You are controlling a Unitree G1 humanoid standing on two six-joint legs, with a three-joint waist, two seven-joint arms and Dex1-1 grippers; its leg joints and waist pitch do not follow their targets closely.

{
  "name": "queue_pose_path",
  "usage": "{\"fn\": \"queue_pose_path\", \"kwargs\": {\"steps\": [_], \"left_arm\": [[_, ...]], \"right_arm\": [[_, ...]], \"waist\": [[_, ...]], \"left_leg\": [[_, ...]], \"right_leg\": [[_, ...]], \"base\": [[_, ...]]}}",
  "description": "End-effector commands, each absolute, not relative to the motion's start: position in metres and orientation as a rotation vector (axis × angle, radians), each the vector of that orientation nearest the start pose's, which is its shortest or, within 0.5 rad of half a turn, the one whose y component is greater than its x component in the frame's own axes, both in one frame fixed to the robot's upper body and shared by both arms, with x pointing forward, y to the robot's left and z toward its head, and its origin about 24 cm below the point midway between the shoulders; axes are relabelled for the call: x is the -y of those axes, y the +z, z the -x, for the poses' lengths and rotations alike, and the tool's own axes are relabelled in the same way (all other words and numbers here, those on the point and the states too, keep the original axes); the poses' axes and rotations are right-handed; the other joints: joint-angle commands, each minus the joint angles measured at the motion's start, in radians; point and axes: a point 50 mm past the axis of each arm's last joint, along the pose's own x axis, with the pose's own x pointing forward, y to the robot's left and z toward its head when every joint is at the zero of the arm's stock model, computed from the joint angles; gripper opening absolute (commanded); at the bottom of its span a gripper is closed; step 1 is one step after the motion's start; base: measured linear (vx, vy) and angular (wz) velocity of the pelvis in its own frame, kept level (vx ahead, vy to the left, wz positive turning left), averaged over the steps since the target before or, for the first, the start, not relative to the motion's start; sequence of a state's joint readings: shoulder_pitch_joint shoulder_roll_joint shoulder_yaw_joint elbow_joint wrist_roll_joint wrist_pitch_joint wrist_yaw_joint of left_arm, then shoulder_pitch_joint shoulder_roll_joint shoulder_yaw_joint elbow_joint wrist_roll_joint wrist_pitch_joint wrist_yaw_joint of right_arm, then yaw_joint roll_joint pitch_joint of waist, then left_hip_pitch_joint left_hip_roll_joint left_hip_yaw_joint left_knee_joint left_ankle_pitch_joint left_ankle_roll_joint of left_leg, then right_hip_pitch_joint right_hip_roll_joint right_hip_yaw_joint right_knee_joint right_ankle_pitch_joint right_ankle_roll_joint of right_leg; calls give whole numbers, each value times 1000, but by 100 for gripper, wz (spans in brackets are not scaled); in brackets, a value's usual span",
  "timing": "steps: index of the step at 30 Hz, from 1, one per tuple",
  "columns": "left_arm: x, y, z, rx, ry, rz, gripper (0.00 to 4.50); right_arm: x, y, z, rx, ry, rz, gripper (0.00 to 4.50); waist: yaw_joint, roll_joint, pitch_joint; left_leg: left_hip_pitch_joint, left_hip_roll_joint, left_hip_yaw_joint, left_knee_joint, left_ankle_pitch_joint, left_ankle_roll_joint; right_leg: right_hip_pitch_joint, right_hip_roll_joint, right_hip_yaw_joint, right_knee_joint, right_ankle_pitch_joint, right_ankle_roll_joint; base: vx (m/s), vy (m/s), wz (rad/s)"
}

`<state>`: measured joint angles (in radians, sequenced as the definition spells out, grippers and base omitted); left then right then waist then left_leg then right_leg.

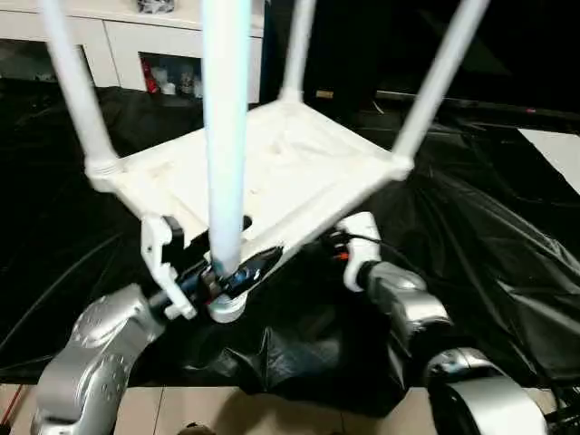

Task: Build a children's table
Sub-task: Rotate table base

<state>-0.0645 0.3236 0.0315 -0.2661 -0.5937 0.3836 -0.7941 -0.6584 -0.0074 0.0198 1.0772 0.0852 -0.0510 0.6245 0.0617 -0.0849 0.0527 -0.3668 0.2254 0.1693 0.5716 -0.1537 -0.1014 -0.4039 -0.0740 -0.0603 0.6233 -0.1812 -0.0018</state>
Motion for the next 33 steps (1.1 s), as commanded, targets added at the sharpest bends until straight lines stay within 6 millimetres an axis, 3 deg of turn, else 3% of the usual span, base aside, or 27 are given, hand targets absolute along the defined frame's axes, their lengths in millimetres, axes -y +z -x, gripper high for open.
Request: {"fn": "queue_pose_path", "kwargs": {"steps": [1,11,18,25,27,32,33], "left_arm": [[-127,112,-239,38,-1112,282,445],[-100,117,-237,32,-1245,336,445],[-99,117,-238,27,-1253,343,445],[-124,116,-236,6,-1199,317,445],[-137,118,-227,-26,-1228,350,445],[-148,120,-214,-91,-1297,402,445],[-150,121,-212,-107,-1314,423,445]], "right_arm": [[52,7,-326,-361,912,-96,319],[30,8,-318,-356,1051,-116,319],[30,6,-318,-356,1046,-92,319],[62,9,-333,-322,869,-64,319],[83,13,-338,-290,827,-69,319],[100,14,-339,-282,829,-60,319],[104,13,-338,-286,833,-46,319]], "waist": [[7,29,-58],[3,34,-57],[0,35,-56],[-4,32,-56],[-5,28,-57],[3,30,-62],[1,25,-62]], "left_leg": [[13,5,4,-67,-369,-40],[14,6,3,-66,-380,-41],[14,6,-2,-67,-422,-44],[14,4,-5,-67,-441,-47],[13,4,-2,-66,-418,-44],[11,4,9,-61,-320,-26],[9,3,8,-62,-313,-23]], "right_leg": [[37,-44,36,-77,-281,-177],[37,-46,36,-78,-289,-188],[35,-47,33,-83,-343,-178],[32,-48,31,-86,-398,-159],[33,-45,33,-80,-357,-169],[38,-38,35,-61,-188,-219],[39,-38,34,-62,-186,-219]], "base": [[0,0,0],[0,0,0],[0,0,0],[0,0,0],[0,0,0],[0,0,0],[0,0,0]]}}
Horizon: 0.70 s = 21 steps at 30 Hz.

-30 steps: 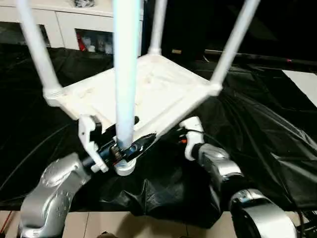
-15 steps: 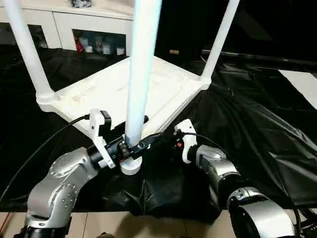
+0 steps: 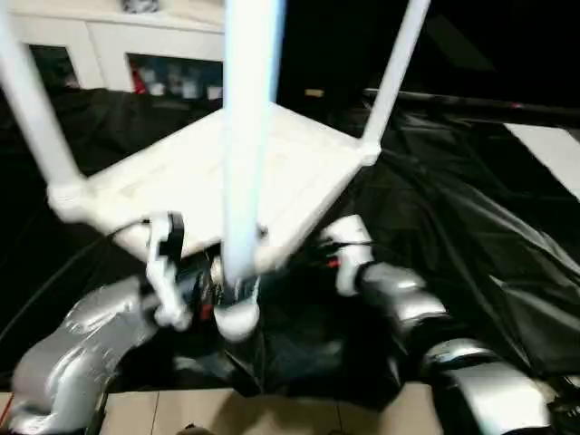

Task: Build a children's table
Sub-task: Rotate table base

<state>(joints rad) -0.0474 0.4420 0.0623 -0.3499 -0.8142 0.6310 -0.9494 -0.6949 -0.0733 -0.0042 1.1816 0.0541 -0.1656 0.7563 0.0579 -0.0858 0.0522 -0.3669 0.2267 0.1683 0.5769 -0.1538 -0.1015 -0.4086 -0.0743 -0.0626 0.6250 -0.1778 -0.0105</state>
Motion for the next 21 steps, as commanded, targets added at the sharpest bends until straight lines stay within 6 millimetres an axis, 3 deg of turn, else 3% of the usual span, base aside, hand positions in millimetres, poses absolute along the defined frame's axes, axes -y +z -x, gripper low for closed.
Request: {"fn": "queue_pose_path", "kwargs": {"steps": [1,5,9,12,15,18,19,20,21], "left_arm": [[-150,121,-212,-107,-1314,423,445],[-153,122,-213,-103,-1305,409,445],[-148,126,-217,-74,-1316,422,445],[-139,134,-218,-50,-1371,455,445],[-134,138,-217,-45,-1412,487,445],[-129,139,-217,-42,-1440,503,445],[-124,139,-217,-41,-1463,509,445],[-124,139,-217,-41,-1463,509,445],[-121,140,-219,-41,-1472,507,445]], "right_arm": [[104,13,-338,-286,833,-46,319],[117,11,-342,-315,765,-5,319],[114,11,-343,-327,743,-3,319],[92,10,-340,-332,809,-25,319],[74,9,-336,-337,872,-33,319],[56,9,-332,-344,926,-34,319],[40,9,-328,-350,968,-36,319],[40,9,-328,-350,968,-36,319],[31,10,-326,-352,988,-27,319]], "waist": [[6,28,-62],[8,25,-57],[9,26,-55],[8,26,-55],[0,23,-56],[-7,20,-55],[-10,19,-54],[-12,19,-54],[-17,13,-53]], "left_leg": [[10,1,10,-66,-308,-23],[14,3,11,-67,-335,-29],[15,2,10,-68,-369,-41],[14,1,9,-67,-378,-45],[4,0,5,-71,-366,-50],[7,1,5,-69,-378,-50],[6,1,3,-70,-381,-51],[5,1,2,-70,-385,-52],[2,2,1,-71,-385,-54]], "right_leg": [[45,-37,37,-62,-182,-213],[41,-40,38,-70,-238,-200],[39,-41,39,-76,-310,-170],[37,-42,40,-77,-328,-163],[45,-42,37,-74,-337,-155],[40,-44,38,-77,-363,-153],[39,-45,37,-78,-375,-151],[39,-45,37,-79,-381,-150],[42,-45,35,-79,-387,-145]], "base": [[0,0,0],[0,0,0],[0,0,0],[0,0,0],[0,0,0],[0,0,0],[0,0,0],[0,0,0],[0,0,0]]}}
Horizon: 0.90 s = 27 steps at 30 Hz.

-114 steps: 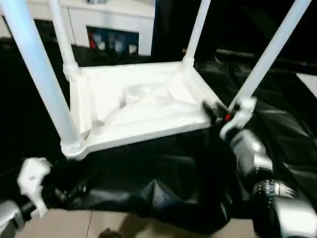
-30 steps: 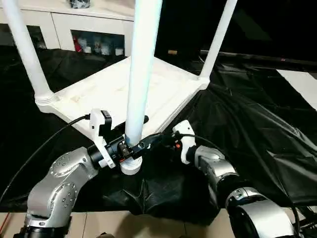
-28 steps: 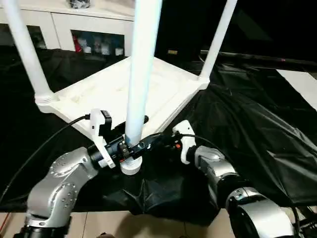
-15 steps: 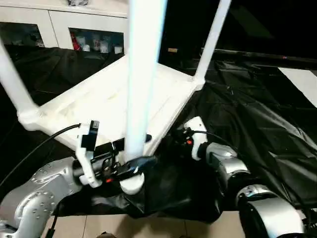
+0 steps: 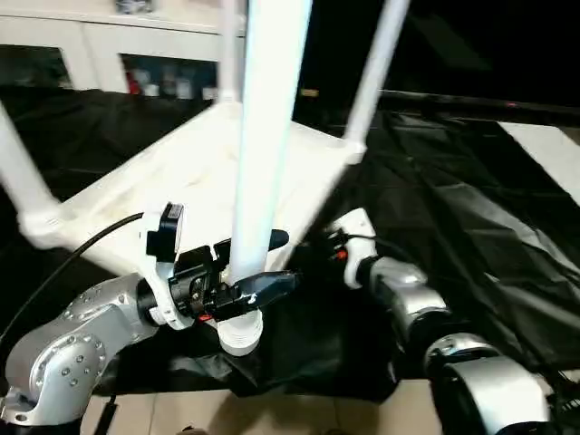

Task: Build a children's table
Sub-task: Rotate table base

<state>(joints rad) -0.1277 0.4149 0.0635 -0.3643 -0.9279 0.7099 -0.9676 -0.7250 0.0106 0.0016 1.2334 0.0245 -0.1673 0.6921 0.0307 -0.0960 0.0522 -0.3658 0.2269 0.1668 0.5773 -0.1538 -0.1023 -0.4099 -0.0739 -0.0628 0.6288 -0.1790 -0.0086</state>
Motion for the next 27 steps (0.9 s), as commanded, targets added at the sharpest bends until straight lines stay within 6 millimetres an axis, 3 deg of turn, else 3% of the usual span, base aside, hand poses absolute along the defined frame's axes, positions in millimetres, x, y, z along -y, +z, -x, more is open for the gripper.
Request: {"fn": "queue_pose_path", "kwargs": {"steps": [1,3,6,8,11,13,15,16,18,23,27], "left_arm": [[-120,140,-219,-41,-1477,507,445],[-117,140,-223,-37,-1482,500,445],[-113,140,-228,-24,-1475,482,445],[-108,142,-237,8,-1446,451,445],[-103,142,-250,34,-1395,401,445],[-101,139,-266,50,-1277,309,445],[-104,136,-278,50,-1176,234,445],[-109,134,-282,36,-1145,208,445],[-111,133,-284,27,-1127,189,445],[-127,120,-290,-12,-1042,55,445],[-139,93,-285,-120,-1036,-89,445]], "right_arm": [[28,10,-326,-352,997,-24,319],[22,11,-324,-350,1012,-18,319],[19,12,-324,-348,1019,-14,319],[19,12,-323,-349,1025,-16,319],[20,11,-323,-349,1019,-4,319],[27,10,-327,-343,956,18,319],[36,10,-331,-331,890,19,319],[46,11,-335,-324,846,5,319],[50,11,-336,-320,837,-2,319],[80,11,-336,-280,848,-13,319],[105,14,-333,-240,875,23,319]], "waist": [[11,26,-53],[8,23,-54],[12,22,-56],[15,27,-56],[13,24,-56],[16,30,-55],[19,29,-57],[22,29,-59],[22,28,-59],[34,33,-60],[38,28,-60]], "left_leg": [[3,2,0,-72,-391,-57],[0,2,0,-72,-390,-60],[8,2,4,-70,-382,-55],[13,3,5,-69,-388,-53],[6,2,3,-71,-388,-55],[17,3,6,-69,-402,-52],[11,3,2,-71,-393,-56],[16,3,4,-67,-390,-56],[9,2,4,-69,-374,-51],[12,4,7,-67,-346,-33],[11,3,7,-67,-350,-24]], "right_leg": [[41,-46,35,-82,-400,-142],[42,-46,35,-83,-398,-138],[36,-44,38,-80,-341,-153],[33,-42,39,-79,-317,-163],[40,-45,38,-78,-328,-158],[31,-43,40,-87,-329,-152],[37,-45,38,-86,-339,-141],[34,-47,39,-83,-335,-139],[38,-45,38,-80,-318,-145],[40,-44,39,-78,-262,-164],[41,-45,38,-82,-296,-157]], "base": [[0,0,0],[0,0,0],[0,0,0],[0,0,0],[0,0,0],[0,0,0],[0,0,0],[0,0,0],[0,0,0],[0,0,0],[0,0,0]]}}
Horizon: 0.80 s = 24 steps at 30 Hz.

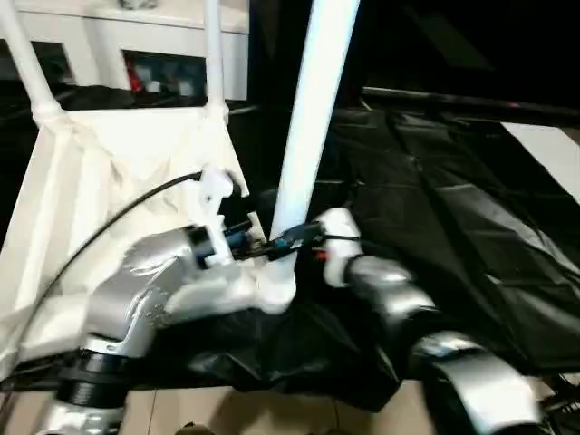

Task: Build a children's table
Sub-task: Rotate table base

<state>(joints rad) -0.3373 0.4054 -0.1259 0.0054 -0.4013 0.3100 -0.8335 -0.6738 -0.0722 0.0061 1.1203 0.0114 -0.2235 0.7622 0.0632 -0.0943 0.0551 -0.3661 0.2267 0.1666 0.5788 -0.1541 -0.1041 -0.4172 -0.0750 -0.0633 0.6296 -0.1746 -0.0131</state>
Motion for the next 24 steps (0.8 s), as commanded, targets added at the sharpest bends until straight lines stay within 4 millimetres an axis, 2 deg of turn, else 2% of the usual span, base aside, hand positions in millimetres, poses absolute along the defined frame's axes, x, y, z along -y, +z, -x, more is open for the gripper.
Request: {"fn": "queue_pose_path", "kwargs": {"steps": [1,2,4,6,7,8,9,10,11,12,13,15,16,18,20,23,24], "left_arm": [[-141,86,-282,-153,-1048,-125,445],[-142,82,-280,-171,-1057,-138,445],[-146,72,-273,-234,-1099,-144,445],[-149,66,-271,-265,-1106,-168,445],[-151,63,-272,-279,-1103,-189,445],[-156,56,-273,-315,-1101,-228,445],[-159,54,-273,-325,-1105,-243,429],[-160,54,-274,-326,-1108,-248,411],[-163,56,-276,-324,-1113,-248,411],[-164,56,-277,-325,-1115,-249,411],[-166,58,-277,-332,-1124,-255,392],[-169,58,-277,-348,-1136,-279,376],[-173,59,-275,-371,-1150,-292,365],[-177,59,-274,-382,-1150,-295,359],[-181,60,-273,-383,-1149,-295,323],[-187,61,-275,-383,-1143,-310,321],[-189,60,-275,-388,-1138,-320,294]], "right_arm": [[111,15,-332,-233,876,25,319],[115,15,-331,-229,878,27,319],[130,17,-325,-221,903,47,319],[140,18,-321,-222,918,62,319],[144,19,-319,-223,926,71,319],[151,20,-315,-225,945,88,319],[155,21,-313,-225,957,98,319],[157,23,-311,-227,972,105,319],[163,25,-305,-235,1010,113,319],[165,26,-303,-238,1023,116,319],[167,28,-299,-246,1052,120,319],[169,31,-293,-257,1089,126,319],[171,33,-288,-267,1118,136,319],[173,36,-282,-280,1140,139,319],[174,38,-279,-290,1153,140,319],[174,44,-274,-300,1176,133,319],[174,45,-273,-302,1183,133,319]], "waist": [[7,29,-62],[4,27,-61],[6,33,-62],[9,30,-61],[9,36,-60],[10,52,-60],[13,48,-58],[12,42,-58],[17,50,-59],[17,49,-58],[19,54,-57],[19,51,-57],[22,58,-55],[20,57,-56],[18,53,-55],[19,52,-56],[19,53,-56]], "left_leg": [[11,4,7,-69,-351,-20],[9,3,6,-70,-353,-19],[11,4,6,-70,-350,-19],[13,4,8,-69,-359,-16],[14,3,8,-70,-379,-15],[15,2,5,-70,-384,-20],[18,-1,7,-69,-397,-13],[14,-3,6,-70,-398,-8],[18,-2,7,-69,-393,-6],[18,-2,8,-68,-389,-2],[15,-2,6,-70,-384,0],[13,-3,6,-69,-382,2],[17,-3,6,-69,-388,5],[13,-3,5,-70,-385,7],[14,-4,6,-69,-385,7],[14,-2,6,-68,-372,11],[13,-3,5,-68,-372,11]], "right_leg": [[47,-44,40,-83,-305,-147],[48,-43,39,-83,-310,-147],[47,-44,40,-83,-299,-156],[46,-42,40,-85,-303,-158],[45,-39,39,-91,-312,-155],[45,-40,40,-87,-311,-158],[44,-37,39,-94,-328,-145],[49,-39,37,-98,-354,-138],[47,-40,39,-100,-360,-141],[47,-38,39,-100,-358,-141],[49,-38,38,-100,-360,-141],[51,-40,37,-101,-386,-138],[47,-40,37,-105,-406,-127],[49,-39,36,-105,-421,-120],[45,-39,36,-108,-444,-113],[43,-40,36,-108,-452,-105],[44,-40,35,-109,-456,-102]], "base": [[0,0,0],[0,0,0],[0,0,0],[0,0,0],[0,0,0],[0,0,0],[0,0,0],[0,0,0],[0,0,0],[0,0,0],[0,0,0],[0,0,0],[0,0,0],[0,0,0],[0,0,0],[0,0,0],[0,0,0]]}}
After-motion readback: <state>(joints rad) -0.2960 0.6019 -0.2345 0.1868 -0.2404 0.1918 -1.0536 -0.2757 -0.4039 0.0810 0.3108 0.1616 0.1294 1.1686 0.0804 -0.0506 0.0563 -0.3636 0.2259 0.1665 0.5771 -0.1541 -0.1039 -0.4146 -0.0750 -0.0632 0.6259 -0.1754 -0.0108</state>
